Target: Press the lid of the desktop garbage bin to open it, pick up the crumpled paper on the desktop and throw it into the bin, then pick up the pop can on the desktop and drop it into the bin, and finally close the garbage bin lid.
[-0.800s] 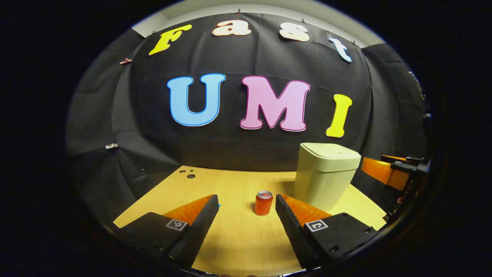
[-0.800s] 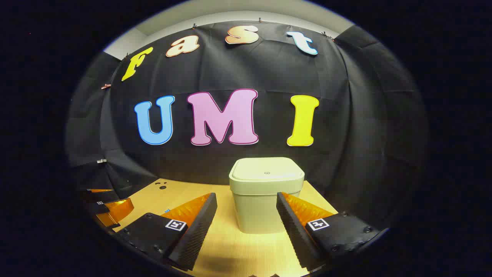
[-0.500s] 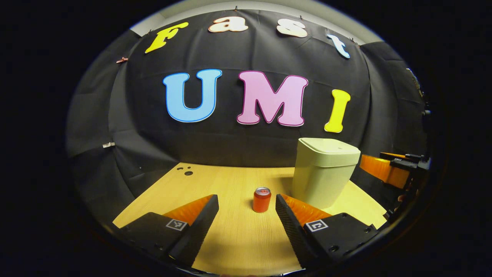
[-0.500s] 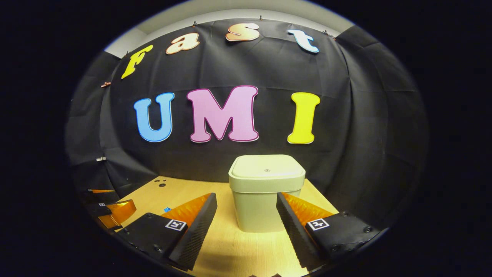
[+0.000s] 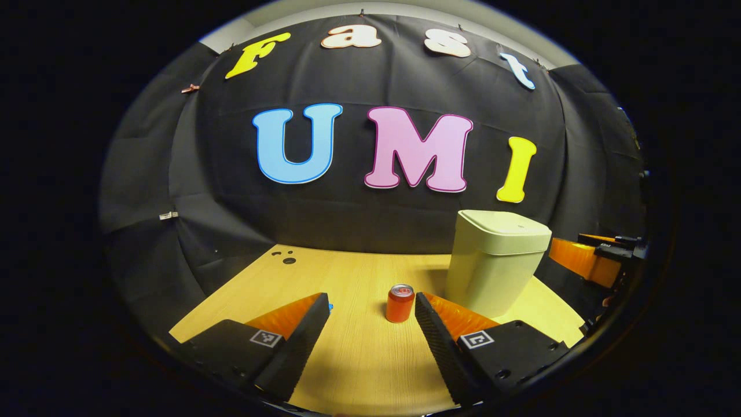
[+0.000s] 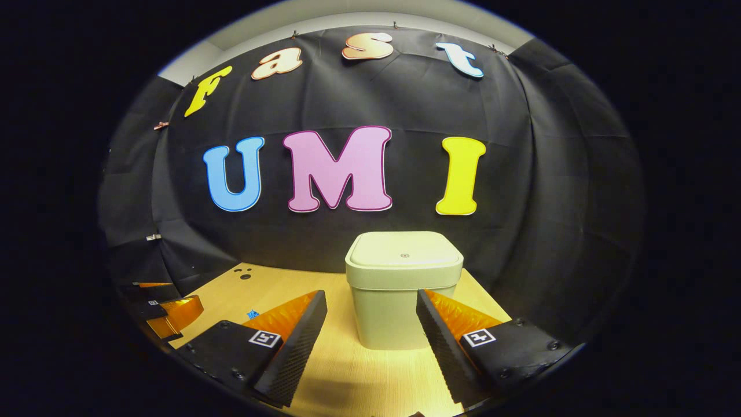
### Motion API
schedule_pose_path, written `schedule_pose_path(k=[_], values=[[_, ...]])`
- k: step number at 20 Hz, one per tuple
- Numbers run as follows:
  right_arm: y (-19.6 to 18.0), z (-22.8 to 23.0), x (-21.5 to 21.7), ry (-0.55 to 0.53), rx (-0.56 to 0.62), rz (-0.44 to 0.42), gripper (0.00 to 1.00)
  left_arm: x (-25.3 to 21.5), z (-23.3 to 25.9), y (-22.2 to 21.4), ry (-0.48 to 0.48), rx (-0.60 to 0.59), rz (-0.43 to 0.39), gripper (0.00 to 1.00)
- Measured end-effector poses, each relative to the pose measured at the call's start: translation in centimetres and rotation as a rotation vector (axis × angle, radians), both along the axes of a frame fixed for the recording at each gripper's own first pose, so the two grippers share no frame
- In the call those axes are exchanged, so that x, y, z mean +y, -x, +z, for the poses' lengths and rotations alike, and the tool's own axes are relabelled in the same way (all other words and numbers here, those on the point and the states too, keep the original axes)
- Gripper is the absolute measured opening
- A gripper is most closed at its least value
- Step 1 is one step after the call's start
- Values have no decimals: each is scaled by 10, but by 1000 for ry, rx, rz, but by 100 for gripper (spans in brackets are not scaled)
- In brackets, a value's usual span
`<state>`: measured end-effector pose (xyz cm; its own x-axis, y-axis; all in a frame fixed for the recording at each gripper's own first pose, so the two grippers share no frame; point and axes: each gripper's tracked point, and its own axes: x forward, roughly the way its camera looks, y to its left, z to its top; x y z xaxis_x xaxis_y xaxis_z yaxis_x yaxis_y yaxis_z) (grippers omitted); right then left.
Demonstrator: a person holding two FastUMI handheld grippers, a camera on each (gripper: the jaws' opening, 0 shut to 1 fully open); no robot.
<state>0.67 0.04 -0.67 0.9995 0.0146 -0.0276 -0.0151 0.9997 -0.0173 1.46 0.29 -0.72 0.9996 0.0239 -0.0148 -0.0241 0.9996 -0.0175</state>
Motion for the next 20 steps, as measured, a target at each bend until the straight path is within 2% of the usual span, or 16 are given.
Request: schedule_pose_path(k=[5,8,16,17,18,20], values=[[-1,0,0,-2,7,-3,98,-2,-3,-1,-4,9,-7,96],[-3,-3,-2,37,18,-17,98,0,-1,-2,-21,-4,6,96],[-6,7,5,59,3,3,96,-1,-2,-3,-21,-3,10,96],[-6,8,5,62,7,-2,94,-1,-1,-3,-26,-8,8,96],[-8,8,3,62,14,-1,77,-1,-1,-3,-29,-10,6,96],[-9,10,6,45,20,9,62,-2,-1,-4,-35,-13,0,96]])
